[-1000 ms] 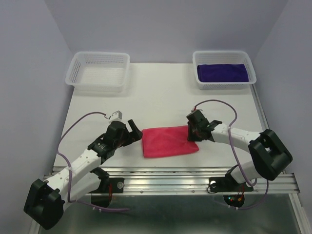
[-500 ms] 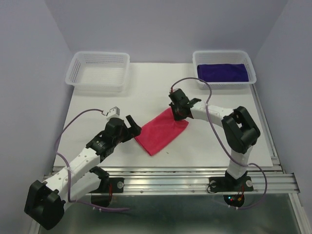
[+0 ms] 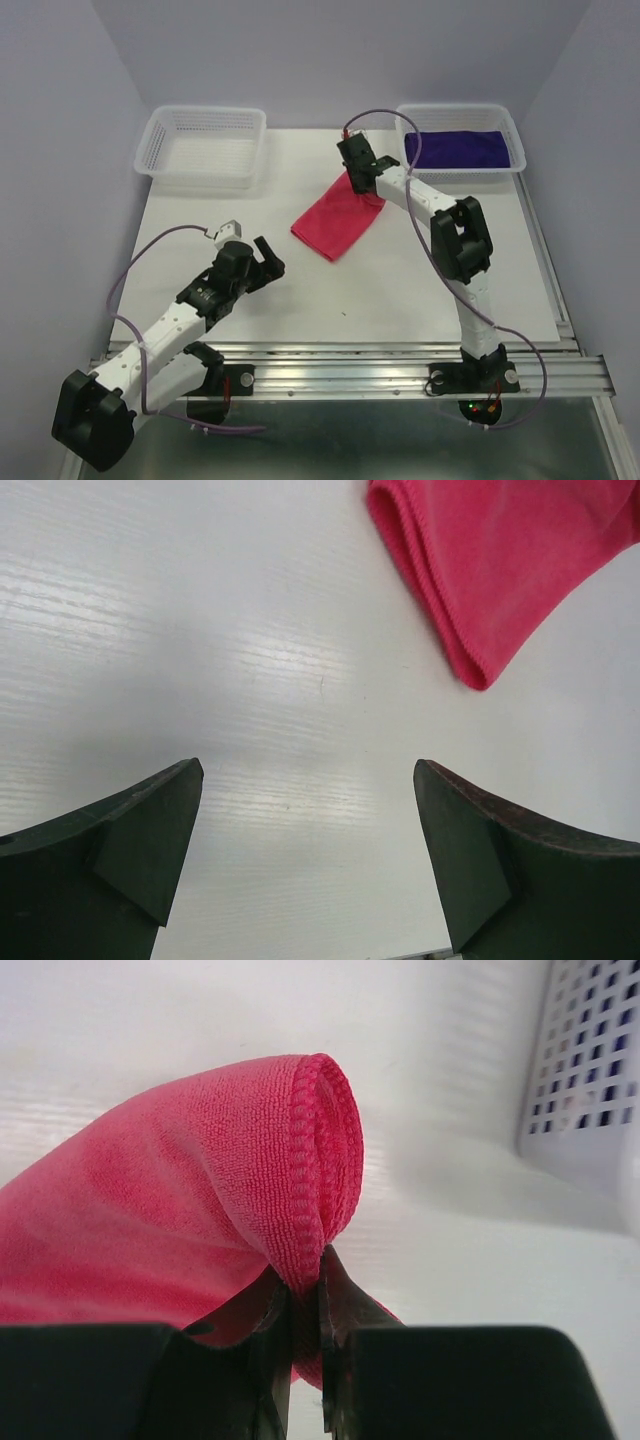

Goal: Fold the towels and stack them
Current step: Neatly place the folded towel into the bin

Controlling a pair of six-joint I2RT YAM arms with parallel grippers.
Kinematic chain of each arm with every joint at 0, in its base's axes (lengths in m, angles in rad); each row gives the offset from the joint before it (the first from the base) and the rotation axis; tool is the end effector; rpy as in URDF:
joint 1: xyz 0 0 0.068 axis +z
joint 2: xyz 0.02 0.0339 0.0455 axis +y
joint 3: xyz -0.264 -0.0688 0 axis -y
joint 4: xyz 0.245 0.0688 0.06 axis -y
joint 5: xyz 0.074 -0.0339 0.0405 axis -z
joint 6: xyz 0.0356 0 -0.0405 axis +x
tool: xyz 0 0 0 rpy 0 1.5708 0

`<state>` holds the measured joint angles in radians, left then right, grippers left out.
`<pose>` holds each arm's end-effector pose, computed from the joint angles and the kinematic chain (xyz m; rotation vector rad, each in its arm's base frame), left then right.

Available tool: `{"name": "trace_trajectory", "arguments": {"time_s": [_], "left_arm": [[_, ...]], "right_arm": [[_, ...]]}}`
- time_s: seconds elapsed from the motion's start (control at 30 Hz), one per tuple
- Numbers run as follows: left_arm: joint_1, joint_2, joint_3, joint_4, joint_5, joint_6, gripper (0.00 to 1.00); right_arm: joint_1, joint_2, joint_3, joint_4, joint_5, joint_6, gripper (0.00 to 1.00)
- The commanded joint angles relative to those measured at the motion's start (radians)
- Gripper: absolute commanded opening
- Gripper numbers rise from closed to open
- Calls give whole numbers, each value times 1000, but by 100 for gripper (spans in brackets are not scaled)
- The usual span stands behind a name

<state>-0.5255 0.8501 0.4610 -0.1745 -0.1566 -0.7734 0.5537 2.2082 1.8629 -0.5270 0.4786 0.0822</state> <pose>0.1650 -0.0893 0.2161 -0.3637 2.1556 -0.5913 0.4304 0.2468 0.2183 -0.3422 2.3090 -0.2741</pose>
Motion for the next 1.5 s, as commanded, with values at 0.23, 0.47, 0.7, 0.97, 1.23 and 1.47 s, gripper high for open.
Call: {"name": "trace_trajectory", "arguments": {"time_s": [0.23,0.47,0.7,0.97,1.23,1.47], "left_arm": [[13,18,76,-8,-49,-1,99],[16,47,94,-3,-49,5,99],[19,84,113,9,-37,8,99],[19,119,120,30,-24,10,99],[21,153,136,38,-21,20,99],[24,205,156,59,-9,29,99]], "right_arm": [[-118,93,407,-77,138,-124,1],[-166,84,486,-88,176,-188,1],[-209,45,531,-80,166,-199,1],[-232,16,581,-48,189,-222,1],[-271,-11,599,-33,216,-231,1],[-314,-41,613,1,207,-251,1]]}}
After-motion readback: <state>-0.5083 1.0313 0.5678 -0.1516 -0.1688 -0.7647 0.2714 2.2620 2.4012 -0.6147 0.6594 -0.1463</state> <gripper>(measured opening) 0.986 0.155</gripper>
